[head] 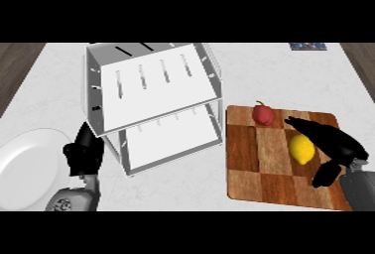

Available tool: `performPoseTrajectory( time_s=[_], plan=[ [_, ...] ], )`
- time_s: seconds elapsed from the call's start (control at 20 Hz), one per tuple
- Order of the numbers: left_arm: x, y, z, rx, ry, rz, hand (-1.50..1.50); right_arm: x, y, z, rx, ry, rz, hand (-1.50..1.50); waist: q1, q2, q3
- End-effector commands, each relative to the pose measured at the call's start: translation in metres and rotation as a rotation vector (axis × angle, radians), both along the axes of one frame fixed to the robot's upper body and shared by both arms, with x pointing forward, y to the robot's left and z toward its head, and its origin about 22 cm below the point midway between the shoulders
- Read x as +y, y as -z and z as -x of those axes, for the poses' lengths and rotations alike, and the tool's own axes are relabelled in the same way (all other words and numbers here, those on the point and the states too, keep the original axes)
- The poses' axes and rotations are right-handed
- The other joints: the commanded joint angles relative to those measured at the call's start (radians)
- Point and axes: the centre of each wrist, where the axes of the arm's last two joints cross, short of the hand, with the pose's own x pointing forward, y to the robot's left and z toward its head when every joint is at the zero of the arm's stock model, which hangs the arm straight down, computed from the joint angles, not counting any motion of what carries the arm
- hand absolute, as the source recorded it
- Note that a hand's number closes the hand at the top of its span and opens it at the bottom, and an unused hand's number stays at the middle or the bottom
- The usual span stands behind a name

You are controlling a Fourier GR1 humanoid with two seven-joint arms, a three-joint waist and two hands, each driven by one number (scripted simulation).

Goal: Pick the lemon from the cutting board and place it in the tiered basket

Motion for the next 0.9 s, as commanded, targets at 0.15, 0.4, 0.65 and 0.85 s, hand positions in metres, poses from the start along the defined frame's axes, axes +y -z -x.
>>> performPoseTrajectory(
  time_s=[0.15,0.4,0.65,0.85],
  plan=[
    [-0.01,-0.008,-0.012,-0.003,0.027,0.001,0.0,-0.004,0.016,0.002,-0.094,0.035,-0.031,1.5,-0.003,0.0,0.001],
    [-0.01,-0.007,0.002,-0.006,0.022,0.0,0.0,0.025,0.023,0.01,-0.228,-0.064,0.053,1.5,-0.003,-0.001,0.001],
    [0.0,0.0,-0.005,-0.008,0.026,0.006,0.0,0.161,0.025,0.022,-0.237,-0.12,0.167,1.5,-0.002,-0.008,-0.004],
    [-0.007,0.001,-0.004,0.003,0.066,-0.004,0.0,0.232,0.024,0.041,-0.21,-0.197,0.301,1.5,0.048,-0.011,-0.007]
  ],
)
